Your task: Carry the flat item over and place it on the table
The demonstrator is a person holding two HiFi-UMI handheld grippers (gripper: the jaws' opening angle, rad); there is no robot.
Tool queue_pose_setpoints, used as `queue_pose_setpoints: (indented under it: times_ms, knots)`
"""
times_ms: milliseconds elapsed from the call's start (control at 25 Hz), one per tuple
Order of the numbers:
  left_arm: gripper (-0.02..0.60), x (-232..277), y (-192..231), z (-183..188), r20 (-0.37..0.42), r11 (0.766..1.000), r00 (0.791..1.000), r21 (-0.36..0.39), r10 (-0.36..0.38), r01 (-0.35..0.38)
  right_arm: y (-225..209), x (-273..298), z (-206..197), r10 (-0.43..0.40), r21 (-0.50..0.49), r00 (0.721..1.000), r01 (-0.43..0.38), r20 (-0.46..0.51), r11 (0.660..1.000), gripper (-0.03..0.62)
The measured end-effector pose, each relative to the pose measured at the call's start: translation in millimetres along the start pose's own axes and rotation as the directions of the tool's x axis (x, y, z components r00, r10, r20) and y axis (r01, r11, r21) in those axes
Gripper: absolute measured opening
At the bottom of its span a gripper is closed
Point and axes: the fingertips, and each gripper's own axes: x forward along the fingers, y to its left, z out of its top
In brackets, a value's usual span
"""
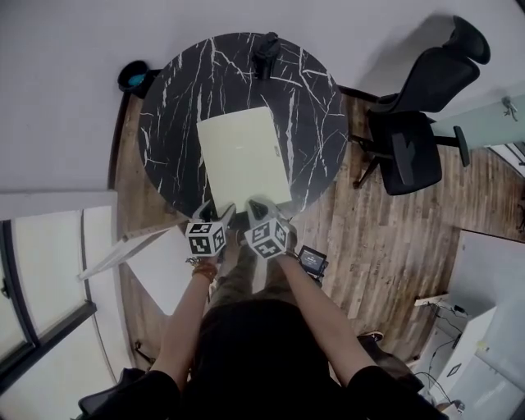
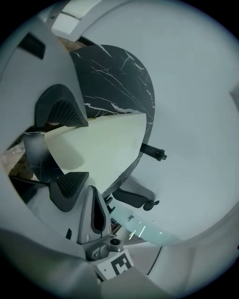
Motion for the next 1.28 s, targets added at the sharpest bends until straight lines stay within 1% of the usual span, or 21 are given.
queue_pose_setpoints:
  times_ms: [80,160,200,240,280,360,400,440,520,600,680,720,760,880,1040,1120,1200,1280]
  knots:
    - [0.299,-1.8,-2.4,2.6,0.021,0.999,1.0,0.046,0.016,-0.017,-14.9,-4.8,0.9,-0.036,0.037,0.999,0.035,0.021,0.999,0.002]
    - [0.299,-8.8,-9.4,4.1,0.066,0.994,0.998,0.108,0.003,-0.01,-36.7,-13.9,-1.8,-0.071,0.097,0.996,0.067,0.045,0.993,0.004]
    - [0.302,-13.6,-13.7,4.0,0.092,0.988,0.996,0.154,-0.011,-0.003,-47.2,-18.1,-4.4,-0.079,0.127,0.995,0.071,0.057,0.989,0.063]
    - [0.304,-18.2,-17.7,2.7,0.111,0.977,0.993,0.211,-0.026,0.002,-56.0,-21.0,-7.3,-0.077,0.157,0.994,0.065,0.071,0.985,0.106]
    - [0.307,-21.1,-21.1,-1.0,0.115,0.962,0.993,0.273,-0.036,0.004,-62.9,-22.5,-10.9,-0.068,0.181,0.994,0.052,0.085,0.982,0.128]
    - [0.308,-20.4,-22.7,-13.5,0.083,0.925,0.996,0.379,-0.03,-0.003,-70.8,-23.3,-20.1,-0.037,0.187,0.995,0.019,0.093,0.982,0.202]
    - [0.31,-18.2,-20.7,-19.2,0.064,0.912,0.998,0.409,-0.019,-0.009,-71.0,-22.8,-25.3,-0.013,0.176,0.996,-0.003,0.089,0.984,0.225]
    - [0.31,-16.1,-17.7,-23.3,0.05,0.906,0.999,0.423,-0.01,-0.013,-68.7,-21.9,-30.6,0.017,0.163,0.997,-0.03,0.081,0.986,0.255]
    - [0.315,-12.5,-11.6,-26.2,0.034,0.909,0.999,0.416,-0.008,-0.007,-61.6,-18.9,-41.1,0.068,0.136,0.996,-0.074,0.051,0.988,0.3]
    - [0.318,-5.9,-7.1,-24.5,0.015,0.915,1.0,0.404,-0.006,-0.001,-59.9,-16.0,-45.8,0.077,0.101,0.997,-0.079,0.018,0.992,0.321]
    - [0.324,1.8,-5.0,-22.7,-0.014,0.912,1.0,0.411,0.002,0.004,-61.6,-14.8,-45.1,0.062,0.08,0.998,-0.061,-0.009,0.995,0.322]
    - [0.338,4.6,-3.5,-21.5,-0.028,0.909,1.0,0.416,0.009,0.003,-62.0,-13.9,-44.4,0.055,0.082,0.998,-0.053,-0.016,0.995,0.322]
    - [0.339,6.5,-1.6,-20.1,-0.039,0.908,0.999,0.418,0.018,0.0,-61.6,-12.8,-43.6,0.049,0.086,0.999,-0.047,-0.021,0.995,0.322]
    - [0.339,10.6,2.3,-15.8,-0.07,0.911,0.996,0.412,0.049,-0.016,-59.4,-10.3,-43.3,0.041,0.079,0.999,-0.039,-0.033,0.996,0.322]
    - [0.337,16.4,2.7,-8.7,-0.088,0.916,0.993,0.401,0.072,-0.031,-62.7,-9.6,-42.5,0.027,0.089,0.999,-0.024,-0.041,0.996,0.322]
    - [0.337,18.3,4.1,-5.6,-0.099,0.922,0.992,0.386,0.076,-0.032,-63.7,-8.3,-41.9,0.016,0.09,0.999,-0.012,-0.049,0.996,0.322]
    - [0.337,20.4,6.2,-3.1,-0.105,0.928,0.991,0.371,0.079,-0.035,-64.3,-6.0,-41.7,-0.01,0.083,0.998,0.015,-0.059,0.996,0.322]
    - [0.337,22.1,8.0,-0.7,-0.104,0.928,0.991,0.369,0.087,-0.043,-63.6,-3.6,-42.1,-0.039,0.079,0.997,0.045,-0.074,0.996,0.322]
